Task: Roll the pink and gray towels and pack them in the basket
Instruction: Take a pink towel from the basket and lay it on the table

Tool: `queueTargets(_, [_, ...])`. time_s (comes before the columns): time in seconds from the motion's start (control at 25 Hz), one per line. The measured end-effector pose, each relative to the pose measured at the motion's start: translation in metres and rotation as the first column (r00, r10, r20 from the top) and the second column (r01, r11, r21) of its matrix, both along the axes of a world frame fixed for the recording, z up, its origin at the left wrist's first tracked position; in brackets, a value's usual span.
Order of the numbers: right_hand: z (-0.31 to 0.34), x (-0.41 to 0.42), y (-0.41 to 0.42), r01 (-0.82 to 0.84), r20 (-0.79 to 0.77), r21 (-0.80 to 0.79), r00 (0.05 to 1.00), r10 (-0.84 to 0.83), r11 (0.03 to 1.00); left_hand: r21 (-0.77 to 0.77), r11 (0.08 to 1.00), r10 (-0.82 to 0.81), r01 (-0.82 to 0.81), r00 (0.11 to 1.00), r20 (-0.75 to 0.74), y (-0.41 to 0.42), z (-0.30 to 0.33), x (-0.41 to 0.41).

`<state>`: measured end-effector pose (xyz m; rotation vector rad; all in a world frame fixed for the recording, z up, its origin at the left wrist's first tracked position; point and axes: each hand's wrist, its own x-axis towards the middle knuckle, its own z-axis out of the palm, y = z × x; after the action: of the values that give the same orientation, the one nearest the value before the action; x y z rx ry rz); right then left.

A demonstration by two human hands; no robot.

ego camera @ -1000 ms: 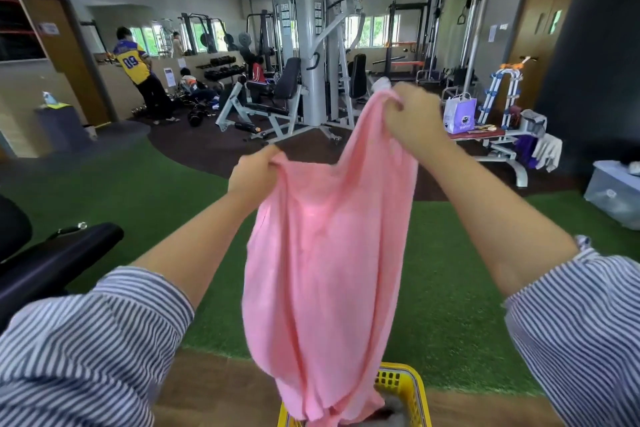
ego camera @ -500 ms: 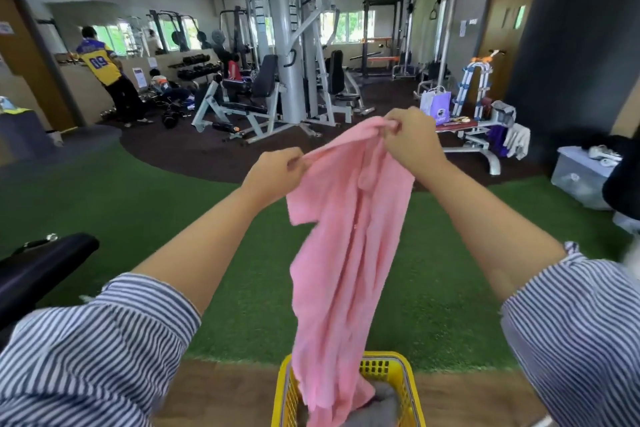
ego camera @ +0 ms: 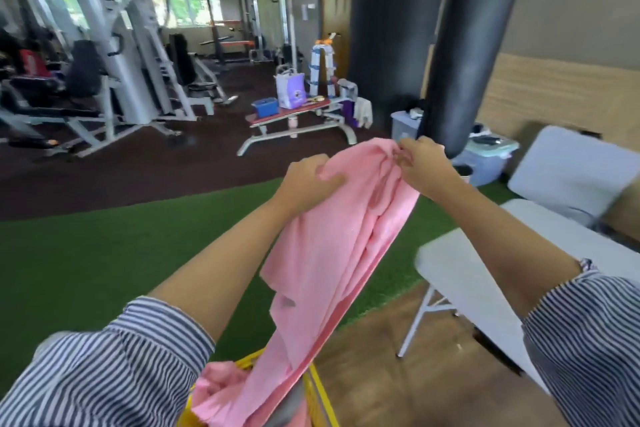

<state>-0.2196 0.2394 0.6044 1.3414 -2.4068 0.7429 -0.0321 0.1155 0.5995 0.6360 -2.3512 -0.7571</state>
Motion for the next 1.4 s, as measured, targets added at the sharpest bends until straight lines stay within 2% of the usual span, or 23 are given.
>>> queueTargets(0.16, [0.003, -0.109, 0.061, 0.12, 0.019, -0.007, 0.993, -0.12, 0.993, 0.0, 0.997, -0.072, 0.072, 0.997, 0.001, 0.044, 0.001, -0.118])
queueTargets(0.32, [0.008, -0.186, 0.078, 0.09, 0.004, -0.016, 0.996, -0.09, 0.996, -0.004, 0.999, -0.032, 0.032, 0.993, -0.114, 0.057, -0.002, -0.197])
queueTargets(0.44, [-0.011, -0.229, 0.066, 0.03, 0.035, 0.07, 0.999, -0.033, 0.997, -0.016, 1.0, 0.007, -0.009, 0.996, -0.093, 0.042, -0.02, -0.24])
queueTargets(0.68, [-0.065, -0.326, -0.006, -0.081, 0.154, 0.129, 0.986, 0.061, 0.988, 0.089, 0.991, 0.106, -0.1, 0.993, -0.059, -0.03, -0.058, -0.335])
queueTargets(0.84, [-0.087, -0.415, -0.081, -0.088, 0.229, 0.119, 0.972, 0.059, 0.989, 0.162, 0.971, 0.184, -0.177, 0.982, -0.032, -0.105, -0.069, -0.421])
queueTargets(0.96, [-0.1, -0.508, -0.131, 0.003, 0.261, 0.115, 0.965, -0.034, 0.993, 0.278, 0.901, 0.369, -0.332, 0.925, -0.09, -0.178, -0.062, -0.49])
queueTargets(1.08, [-0.104, -0.597, -0.155, 0.13, 0.242, 0.172, 0.955, -0.17, 0.977, 0.22, 0.849, 0.508, -0.48, 0.856, -0.092, -0.248, -0.043, -0.534])
queueTargets(1.16, [-0.086, -0.642, -0.172, 0.247, 0.262, 0.107, 0.928, -0.267, 0.963, 0.127, 0.848, 0.527, -0.515, 0.845, -0.094, -0.282, -0.029, -0.553])
queueTargets(1.24, [-0.061, -0.67, -0.188, 0.287, 0.272, -0.024, 0.924, -0.27, 0.957, 0.077, 0.842, 0.54, -0.534, 0.833, -0.12, -0.299, -0.02, -0.564])
queueTargets(1.32, [-0.038, -0.684, -0.2, 0.279, 0.263, -0.123, 0.935, -0.24, 0.952, 0.099, 0.826, 0.564, -0.556, 0.813, -0.142, -0.307, -0.018, -0.571])
queueTargets(1.4, [-0.023, -0.693, -0.203, 0.272, 0.25, -0.15, 0.94, -0.23, 0.95, 0.163, 0.818, 0.574, -0.551, 0.799, -0.178, -0.308, -0.018, -0.573])
